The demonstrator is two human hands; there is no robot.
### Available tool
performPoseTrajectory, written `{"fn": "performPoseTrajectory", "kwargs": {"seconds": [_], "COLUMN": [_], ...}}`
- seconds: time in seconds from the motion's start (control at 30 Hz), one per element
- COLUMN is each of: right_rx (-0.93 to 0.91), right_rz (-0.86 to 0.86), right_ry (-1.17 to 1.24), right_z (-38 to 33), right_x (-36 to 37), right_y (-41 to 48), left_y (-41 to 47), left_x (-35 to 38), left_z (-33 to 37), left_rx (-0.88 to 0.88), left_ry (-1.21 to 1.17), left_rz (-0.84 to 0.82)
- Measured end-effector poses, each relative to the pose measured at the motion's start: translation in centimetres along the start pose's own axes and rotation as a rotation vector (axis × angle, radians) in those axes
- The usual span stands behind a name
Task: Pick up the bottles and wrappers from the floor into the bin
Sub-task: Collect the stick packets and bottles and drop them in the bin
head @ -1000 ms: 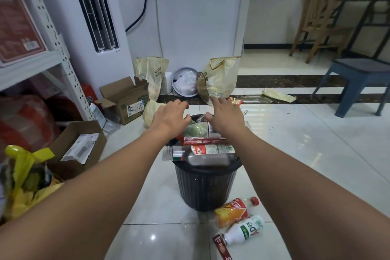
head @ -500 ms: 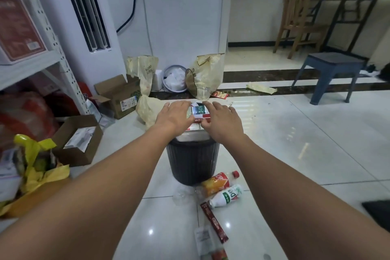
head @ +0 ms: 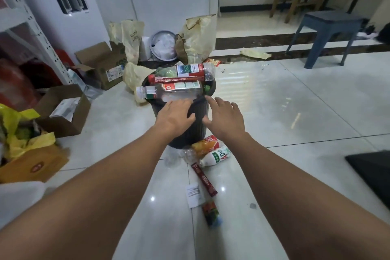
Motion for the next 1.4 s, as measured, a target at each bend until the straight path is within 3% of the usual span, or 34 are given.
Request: {"fn": "performPoseTrajectory", "kwargs": {"seconds": [0.57, 0.8, 1.2, 1.4], "right_rx": [-0.046, -0.068, -0.092, -0.127], "right_rz": [-0.114, -0.135, -0.220, -0.218], "right_ry": [-0.078, -0.043, -0.065, -0.085], "right_z": [-0.5, -1.1, -3.2, -3.9], "right_x": [9.8, 12.9, 16.5, 17.3], "right_y": [-4.6, -7.1, -8.2, -8.3], "left_y": [-4.6, -7.7, -11.4, -12.5], "left_x": [12.6, 17.3, 22.4, 25.7], "left_z": [-3.9, -6.1, -6.8, -6.7], "left_rx": [-0.052, 0.039, 0.365, 0.425], "left_ry": [-0.010, 0.044, 0.048, 0.057], "left_rz": [-0.208, -0.312, -0.540, -0.760]}}
Point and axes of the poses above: each hand's wrist, its own y-axis towards the middle knuckle, its own x-axis out of the palm, z = x × y, the point moved 6 cm from there along y, towards the middle knuckle, and after that the axes turned 12 degrees about -y, right-handed, at the moved point
